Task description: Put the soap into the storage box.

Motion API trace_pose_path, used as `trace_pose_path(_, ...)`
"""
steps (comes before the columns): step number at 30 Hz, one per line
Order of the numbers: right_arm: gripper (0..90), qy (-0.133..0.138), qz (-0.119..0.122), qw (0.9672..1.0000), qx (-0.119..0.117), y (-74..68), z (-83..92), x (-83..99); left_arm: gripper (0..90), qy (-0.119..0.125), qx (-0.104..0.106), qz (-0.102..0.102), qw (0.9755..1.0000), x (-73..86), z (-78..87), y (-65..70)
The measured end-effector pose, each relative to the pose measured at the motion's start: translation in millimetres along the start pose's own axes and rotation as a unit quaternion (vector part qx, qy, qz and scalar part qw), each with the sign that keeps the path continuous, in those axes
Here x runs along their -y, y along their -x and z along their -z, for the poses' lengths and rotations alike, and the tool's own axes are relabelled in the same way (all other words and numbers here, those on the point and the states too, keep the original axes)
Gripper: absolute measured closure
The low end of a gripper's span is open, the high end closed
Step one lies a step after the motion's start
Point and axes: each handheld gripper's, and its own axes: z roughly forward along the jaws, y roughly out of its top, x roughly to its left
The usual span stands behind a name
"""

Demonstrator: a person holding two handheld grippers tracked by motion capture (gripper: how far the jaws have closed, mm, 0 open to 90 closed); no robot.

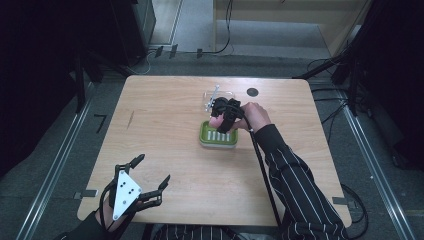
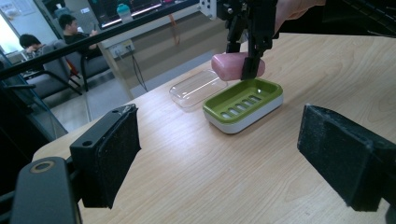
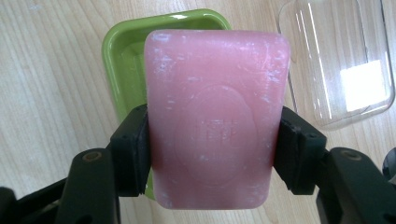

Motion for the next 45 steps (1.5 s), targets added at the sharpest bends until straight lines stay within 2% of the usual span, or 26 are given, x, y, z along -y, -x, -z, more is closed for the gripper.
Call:
trace_pose_path(15, 38.5, -0.001, 0.0, 0.9999, -0.011, 3.1, -16.0, -5.1, 13.3, 0.0, 0.0, 0.001, 1.0, 0.2, 0.3, -0.2)
trace_pose_path(22, 38.5, -0.002, -0.004, 0.9998, -0.019, 4.7, -22.8, -1.5, 13.3, 0.0, -0.001, 0.002, 1.0, 0.2, 0.4, -0.1)
trace_pose_path(24, 38.5, -0.004, 0.003, 0.9998, -0.021, 5.5, -25.7, -0.1, 13.3, 0.0, -0.001, 0.002, 1.0, 0.2, 0.3, -0.1)
trace_pose_path(31, 38.5, -0.008, -0.002, 0.9996, -0.029, 6.0, -31.6, 2.4, 13.3, 0.001, -0.001, 0.002, 1.0, 0.2, 0.4, -0.1)
trace_pose_path(45, 38.5, -0.012, 0.005, 0.999, -0.042, 6.3, -41.2, 4.9, 13.2, 0.001, 0.0, 0.001, 1.0, 0.2, 0.4, -0.1)
